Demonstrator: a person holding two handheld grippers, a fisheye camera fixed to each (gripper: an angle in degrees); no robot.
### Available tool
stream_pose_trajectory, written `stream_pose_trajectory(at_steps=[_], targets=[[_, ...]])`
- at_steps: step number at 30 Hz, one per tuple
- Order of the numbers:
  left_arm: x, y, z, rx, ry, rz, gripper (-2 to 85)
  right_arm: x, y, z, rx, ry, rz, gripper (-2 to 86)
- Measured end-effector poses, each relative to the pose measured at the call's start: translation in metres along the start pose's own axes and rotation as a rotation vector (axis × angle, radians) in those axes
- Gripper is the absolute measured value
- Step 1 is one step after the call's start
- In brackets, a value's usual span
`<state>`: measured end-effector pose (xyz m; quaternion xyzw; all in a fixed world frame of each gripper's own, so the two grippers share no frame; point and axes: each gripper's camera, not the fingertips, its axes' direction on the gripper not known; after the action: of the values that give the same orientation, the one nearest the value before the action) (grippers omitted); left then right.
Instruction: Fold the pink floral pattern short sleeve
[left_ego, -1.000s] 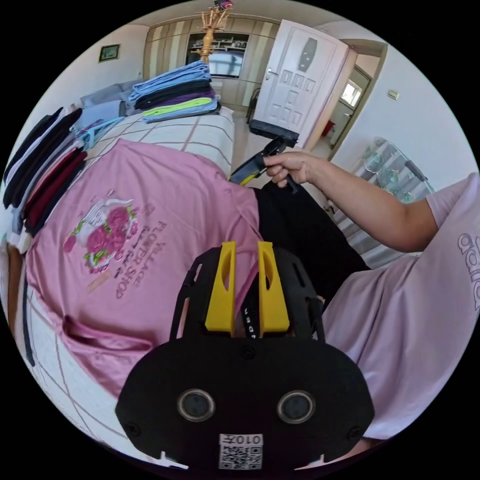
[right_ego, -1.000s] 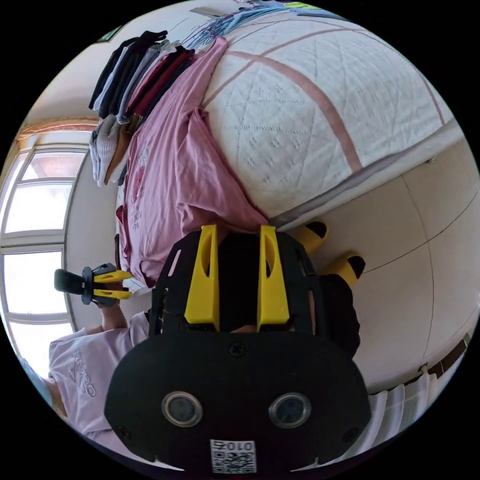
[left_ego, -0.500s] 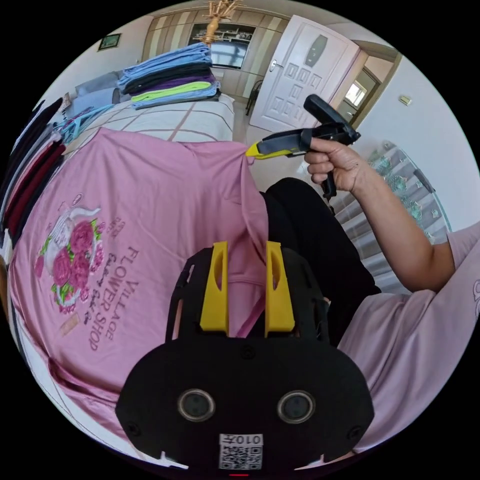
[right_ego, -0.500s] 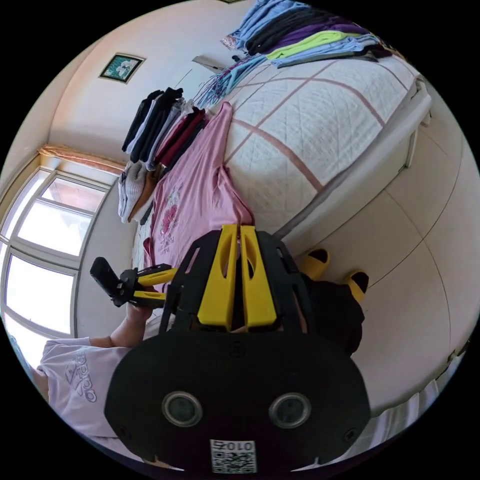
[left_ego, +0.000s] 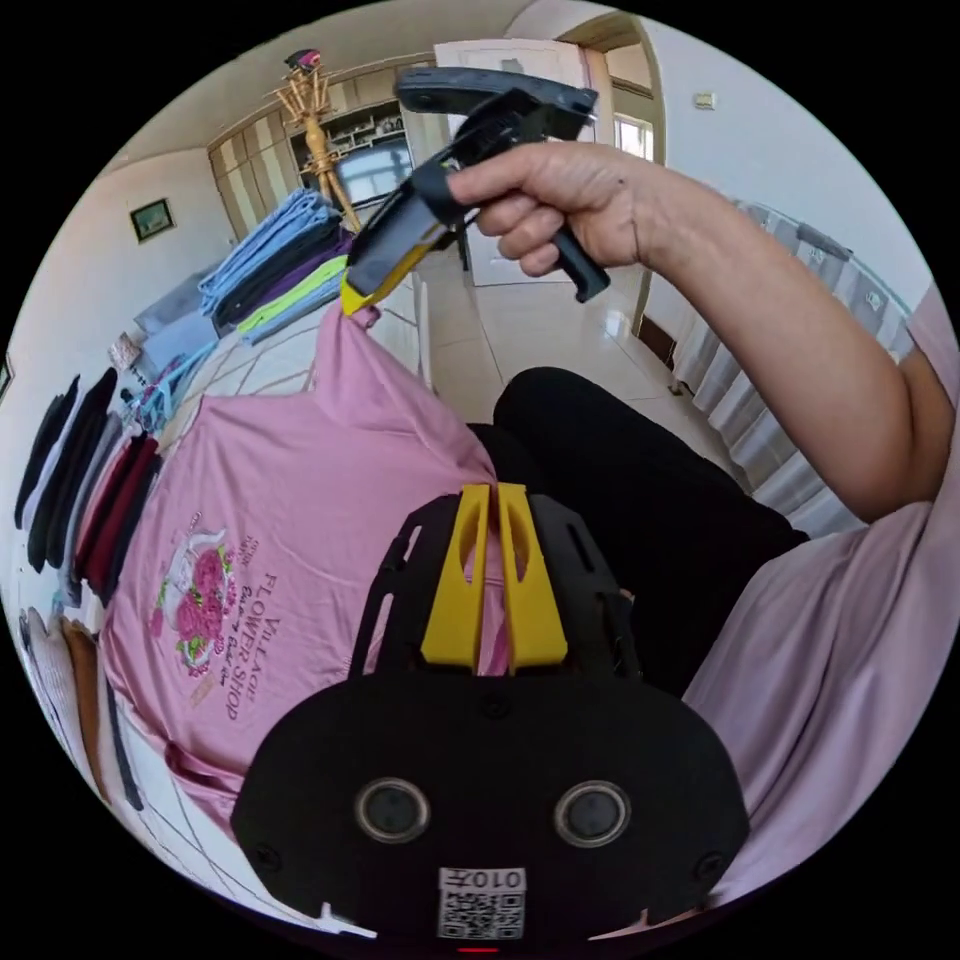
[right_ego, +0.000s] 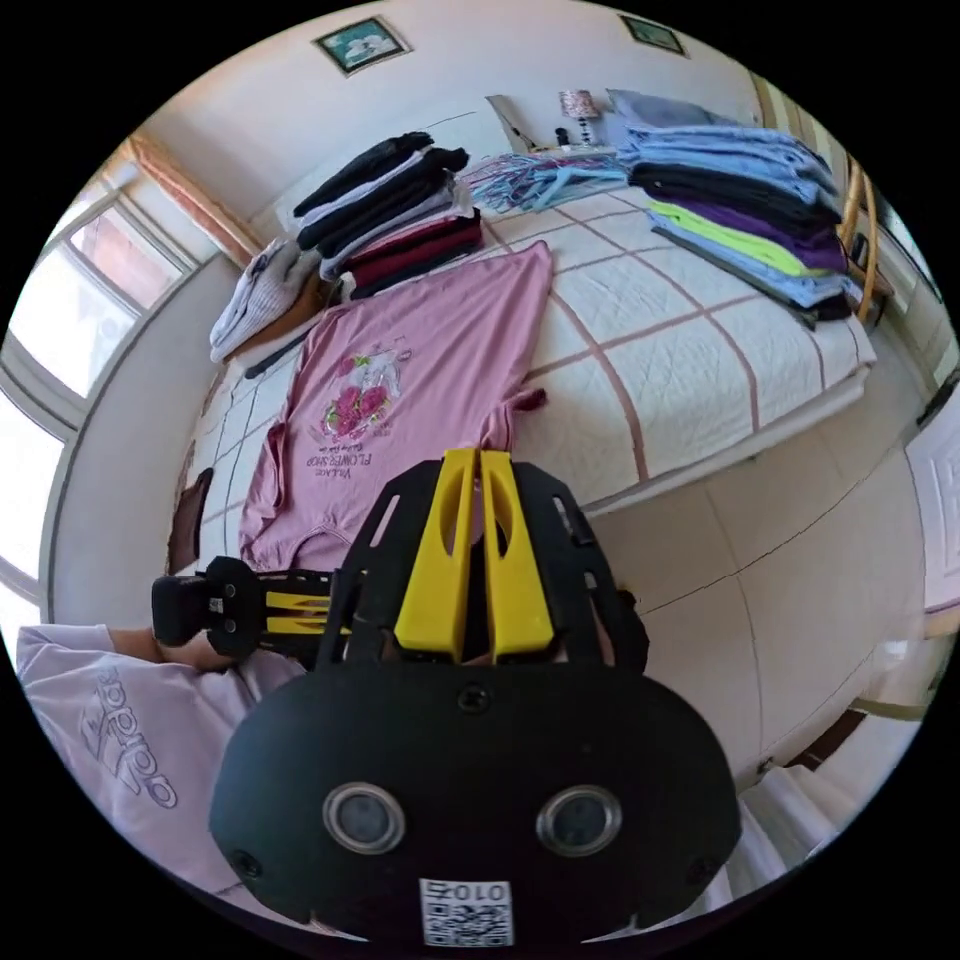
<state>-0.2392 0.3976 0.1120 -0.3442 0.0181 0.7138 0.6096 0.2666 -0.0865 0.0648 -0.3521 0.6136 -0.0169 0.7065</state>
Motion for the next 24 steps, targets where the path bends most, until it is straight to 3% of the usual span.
stream_pose_trajectory(at_steps=[2, 5, 8, 12, 15, 20, 24], targets=[[0.001, 0.01, -0.007, 0.052, -0.015, -0.045, 0.1, -0.038, -0.004, 0.004, 0.043, 0.014, -0.105, 3.8], [-0.017, 0.03, -0.007, 0.094, 0.083, -0.163, 0.1, -0.09, 0.004, 0.024, 0.127, -0.237, -0.417, 4.7], [-0.037, 0.047, -0.002, 0.071, 0.193, -0.252, 0.1, -0.063, 0.012, 0.041, 0.122, -0.328, -0.335, 5.9], [-0.045, 0.06, 0.0, 0.081, 0.268, -0.28, 0.0, 0.0, 0.034, 0.059, 0.115, -0.262, -0.08, 6.6], [-0.038, 0.057, 0.013, 0.052, 0.388, -0.225, -0.1, 0.012, 0.049, 0.073, 0.101, -0.242, -0.009, 6.5], [0.003, 0.034, 0.016, -0.007, 0.383, -0.003, -0.2, 0.007, 0.064, 0.101, 0.057, -0.262, 0.005, 6.3], [-0.004, 0.033, -0.015, 0.033, 0.334, 0.005, -0.2, -0.017, 0.077, 0.113, 0.034, -0.243, -0.088, 7.1]])
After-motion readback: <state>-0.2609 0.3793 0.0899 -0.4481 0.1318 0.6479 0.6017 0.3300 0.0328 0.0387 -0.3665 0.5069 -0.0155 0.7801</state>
